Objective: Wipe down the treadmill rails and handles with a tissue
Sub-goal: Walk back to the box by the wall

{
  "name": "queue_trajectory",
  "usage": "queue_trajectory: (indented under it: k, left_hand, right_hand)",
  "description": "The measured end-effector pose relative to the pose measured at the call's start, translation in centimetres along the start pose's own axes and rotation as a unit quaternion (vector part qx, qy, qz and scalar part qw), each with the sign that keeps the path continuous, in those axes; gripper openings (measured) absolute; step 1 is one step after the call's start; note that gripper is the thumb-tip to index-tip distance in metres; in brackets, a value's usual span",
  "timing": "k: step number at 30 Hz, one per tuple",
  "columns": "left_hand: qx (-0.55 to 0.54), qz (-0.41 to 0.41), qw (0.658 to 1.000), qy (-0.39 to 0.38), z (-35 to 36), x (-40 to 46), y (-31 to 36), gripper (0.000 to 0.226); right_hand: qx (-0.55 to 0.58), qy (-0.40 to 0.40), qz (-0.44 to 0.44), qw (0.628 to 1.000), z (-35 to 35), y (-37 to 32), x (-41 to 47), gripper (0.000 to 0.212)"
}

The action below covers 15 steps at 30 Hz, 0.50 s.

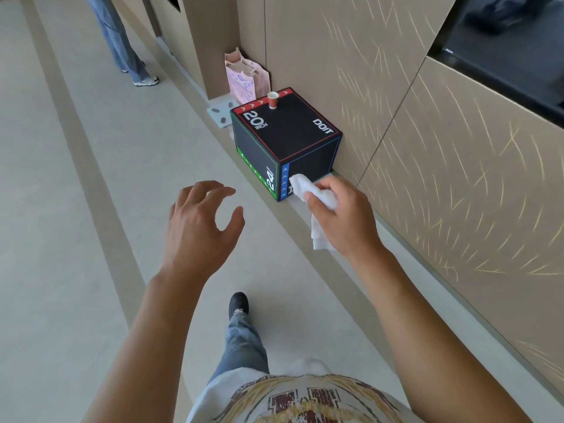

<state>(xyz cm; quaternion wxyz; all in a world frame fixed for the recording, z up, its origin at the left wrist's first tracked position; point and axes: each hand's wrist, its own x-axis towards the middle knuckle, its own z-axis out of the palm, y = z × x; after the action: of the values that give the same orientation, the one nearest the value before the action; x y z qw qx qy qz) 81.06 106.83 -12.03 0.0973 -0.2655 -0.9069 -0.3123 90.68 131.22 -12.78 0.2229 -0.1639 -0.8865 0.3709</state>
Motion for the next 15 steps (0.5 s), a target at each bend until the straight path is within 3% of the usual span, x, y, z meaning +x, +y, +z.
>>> queue_trajectory:
  k: [15]
  left_hand:
    - [-0.036,0.002,0.999,-0.011,-1.3,24.5,-15.9,0.038]
  right_hand:
    - [-0.021,0.017,0.020,0.999,13.9,-5.0,22.9,0.015]
